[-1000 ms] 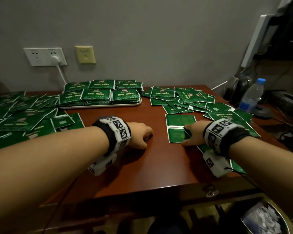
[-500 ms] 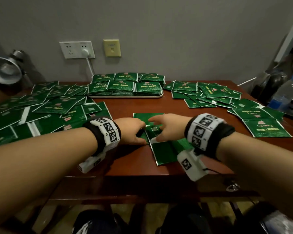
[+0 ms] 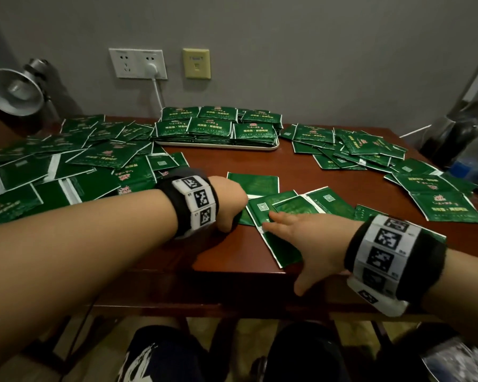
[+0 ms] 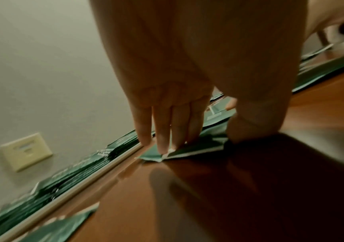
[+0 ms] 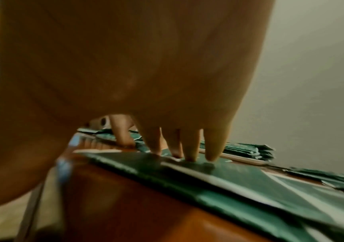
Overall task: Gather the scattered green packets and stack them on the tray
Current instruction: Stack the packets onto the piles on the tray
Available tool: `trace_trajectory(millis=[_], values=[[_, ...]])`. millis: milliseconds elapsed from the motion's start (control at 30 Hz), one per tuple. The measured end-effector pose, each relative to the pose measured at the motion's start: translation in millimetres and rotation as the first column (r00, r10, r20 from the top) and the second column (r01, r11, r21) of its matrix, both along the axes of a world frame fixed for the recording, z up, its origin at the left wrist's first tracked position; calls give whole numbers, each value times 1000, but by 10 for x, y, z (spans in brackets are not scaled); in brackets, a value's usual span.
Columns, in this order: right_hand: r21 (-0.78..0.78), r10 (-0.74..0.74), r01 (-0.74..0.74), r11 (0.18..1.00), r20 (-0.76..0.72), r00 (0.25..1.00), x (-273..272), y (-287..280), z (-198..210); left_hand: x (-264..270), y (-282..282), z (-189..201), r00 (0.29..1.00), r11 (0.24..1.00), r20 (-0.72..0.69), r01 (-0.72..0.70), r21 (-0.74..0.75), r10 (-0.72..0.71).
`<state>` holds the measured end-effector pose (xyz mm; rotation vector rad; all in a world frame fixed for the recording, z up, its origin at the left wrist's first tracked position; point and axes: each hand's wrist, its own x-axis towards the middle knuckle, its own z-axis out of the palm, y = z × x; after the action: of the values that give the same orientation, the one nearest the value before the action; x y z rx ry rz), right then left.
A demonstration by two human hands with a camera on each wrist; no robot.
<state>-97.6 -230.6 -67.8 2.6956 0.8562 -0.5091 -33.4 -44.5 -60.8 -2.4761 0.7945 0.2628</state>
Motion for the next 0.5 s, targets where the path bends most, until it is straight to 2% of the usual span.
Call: trace_trajectory(millis=[67,167,333,433,500], values=[[-65,56,-51,997,70,996,-74,22,-33,-22,-49,0,1000,999,5,4,53,-4],[-79,93,-85,993,100,991,-85,5,-33,-41,-28,-55,1000,999,26,0,41,-1],[13,117,-121,993,182,976,-99,-48,102,-17,64,-143,997,995,51,-60,-77,64],[58,60,-74,996,208,976,-19,-67,139,15,159,-121,996,990,6,-84,-118,85],[135,1,-35,990,241,971,78,-56,193,22,281,-76,995,970,-46,-96,-224,88]])
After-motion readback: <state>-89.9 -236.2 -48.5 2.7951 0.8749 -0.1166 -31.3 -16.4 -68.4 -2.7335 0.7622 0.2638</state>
